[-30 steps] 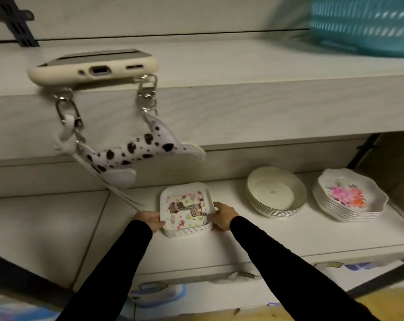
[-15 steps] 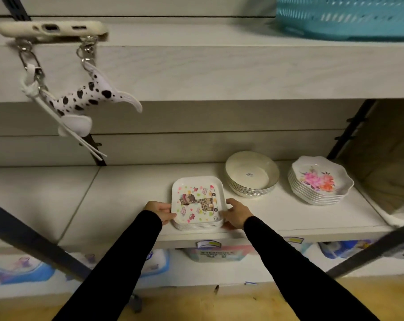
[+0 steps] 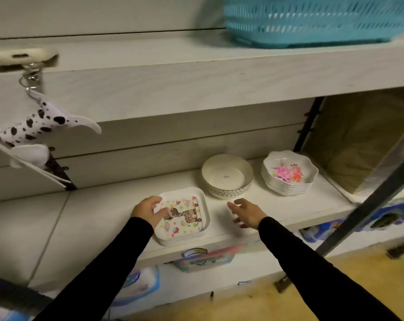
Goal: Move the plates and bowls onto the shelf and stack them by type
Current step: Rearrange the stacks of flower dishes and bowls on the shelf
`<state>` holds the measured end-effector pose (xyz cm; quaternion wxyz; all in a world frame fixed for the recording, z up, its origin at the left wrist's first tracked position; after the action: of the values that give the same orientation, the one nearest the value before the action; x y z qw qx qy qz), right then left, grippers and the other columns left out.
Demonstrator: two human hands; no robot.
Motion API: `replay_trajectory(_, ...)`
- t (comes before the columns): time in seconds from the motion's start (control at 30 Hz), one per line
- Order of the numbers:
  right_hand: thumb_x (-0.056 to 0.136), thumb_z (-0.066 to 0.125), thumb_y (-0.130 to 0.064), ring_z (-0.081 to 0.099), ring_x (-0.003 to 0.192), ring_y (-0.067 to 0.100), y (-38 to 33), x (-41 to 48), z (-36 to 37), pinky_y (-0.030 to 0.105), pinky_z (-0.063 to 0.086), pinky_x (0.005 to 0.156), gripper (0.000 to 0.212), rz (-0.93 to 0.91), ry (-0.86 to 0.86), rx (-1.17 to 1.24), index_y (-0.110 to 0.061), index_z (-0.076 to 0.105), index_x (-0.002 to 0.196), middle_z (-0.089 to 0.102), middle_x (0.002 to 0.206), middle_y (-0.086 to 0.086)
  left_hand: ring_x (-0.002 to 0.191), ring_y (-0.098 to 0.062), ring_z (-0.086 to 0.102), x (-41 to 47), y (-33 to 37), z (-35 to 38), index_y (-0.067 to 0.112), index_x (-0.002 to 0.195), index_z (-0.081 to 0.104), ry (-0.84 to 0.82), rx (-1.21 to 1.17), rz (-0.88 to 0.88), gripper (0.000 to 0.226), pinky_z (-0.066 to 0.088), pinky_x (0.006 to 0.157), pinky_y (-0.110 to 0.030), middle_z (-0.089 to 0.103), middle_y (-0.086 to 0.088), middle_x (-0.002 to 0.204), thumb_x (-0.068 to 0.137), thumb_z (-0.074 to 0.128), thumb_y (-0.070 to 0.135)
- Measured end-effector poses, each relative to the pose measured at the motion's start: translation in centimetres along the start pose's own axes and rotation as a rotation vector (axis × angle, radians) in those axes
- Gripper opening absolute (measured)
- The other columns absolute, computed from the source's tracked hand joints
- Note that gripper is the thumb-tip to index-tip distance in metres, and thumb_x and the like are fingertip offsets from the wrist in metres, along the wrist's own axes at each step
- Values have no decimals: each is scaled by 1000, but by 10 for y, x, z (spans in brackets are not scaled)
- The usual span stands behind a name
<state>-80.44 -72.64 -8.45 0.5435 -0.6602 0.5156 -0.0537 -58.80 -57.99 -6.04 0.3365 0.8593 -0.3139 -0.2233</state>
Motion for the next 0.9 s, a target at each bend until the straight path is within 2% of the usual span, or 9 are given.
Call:
replay_trajectory(0.13, 93, 49, -40, 61, 89, 26, 6, 8, -42, 27, 51, 67, 61, 30, 84, 198, -4, 35, 140, 48, 135, 16, 122, -25, 51, 11, 40, 21, 3, 126, 52, -74, -158, 28, 44, 47, 77, -16, 55, -13, 133, 85, 63, 15)
replay_trajectory(0.17, 93, 49, -40, 61, 90, 26, 5, 12, -50, 27, 52, 67, 62, 39, 82, 223, -3, 33, 141, 46, 137, 16, 123, -24, 51, 15, 49, 29, 4, 129, 50, -103, -185, 20, 47, 46, 79, -18, 53, -12, 135, 86, 63, 16)
replay_trajectory(0.23, 94, 48, -38, 61, 88, 25, 3, 19, -61, 27, 52, 68, 63, 47, 60, 261, -3, 29, 143, 44, 139, 15, 127, -24, 48, 21, 67, 45, 5, 135, 43, -156, -185, 8, 54, 42, 94, -27, 48, -9, 141, 87, 61, 21)
replay_trajectory(0.3, 94, 48, -37, 61, 79, 20, 1, 31, -70, 27, 52, 68, 64, 40, 21, 287, -5, 26, 145, 44, 136, 13, 131, -24, 45, 31, 82, 61, 6, 140, 36, -193, -153, 0, 62, 39, 103, -31, 42, -9, 146, 87, 61, 25)
replay_trajectory(0.4, 94, 49, -34, 58, 71, 16, -1, 48, -80, 26, 51, 67, 64, 29, -11, 269, -8, 23, 146, 42, 140, 15, 130, -27, 44, 47, 93, 79, 6, 142, 30, -212, -98, -66, 68, 41, 106, -39, 40, -13, 146, 86, 60, 31)
replay_trajectory(0.57, 97, 46, -29, 56, 66, 15, -7, 76, -88, 25, 49, 65, 60, 21, -84, 223, -12, 20, 147, 48, 113, 9, 125, -29, 50, 66, 103, 99, 0, 138, 36, -200, -100, -186, 60, 41, 103, -35, 48, -17, 140, 88, 58, 26)
replay_trajectory(0.67, 97, 46, -26, 59, 52, 12, -8, 87, -88, 23, 50, 53, 49, 8, -138, 158, -13, 30, 141, 54, 108, 11, 124, -33, 51, 79, 105, 100, -2, 136, 38, -176, -69, -245, 56, 43, 103, -36, 49, -20, 138, 89, 55, 23)
replay_trajectory(0.8, 96, 47, -15, 59, 40, 12, -5, 100, -86, 23, 53, 45, 52, 42, -150, 167, -17, 24, 142, 58, 95, 13, 105, -29, 61, 84, 104, 102, -4, 136, 39, -192, -79, -302, 52, 54, 84, -37, 53, -22, 132, 90, 52, 16)
replay_trajectory(0.9, 93, 48, -9, 58, 35, 12, -7, 106, -84, 24, 53, 42, 52, 38, -129, 144, -12, 25, 140, 56, 77, 10, 103, -35, 62, 88, 99, 111, -10, 122, 51, -224, -230, -331, 36, 49, 98, -47, 58, -28, 125, 88, 53, 2)
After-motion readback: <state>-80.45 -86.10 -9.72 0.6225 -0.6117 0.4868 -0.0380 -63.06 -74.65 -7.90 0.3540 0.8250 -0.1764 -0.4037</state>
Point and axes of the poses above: each hand's wrist, its own x-axis towards the middle knuckle, its own z-axis out of the palm, y = z × x, the point moved 2 cm from there along x, towards the middle knuckle
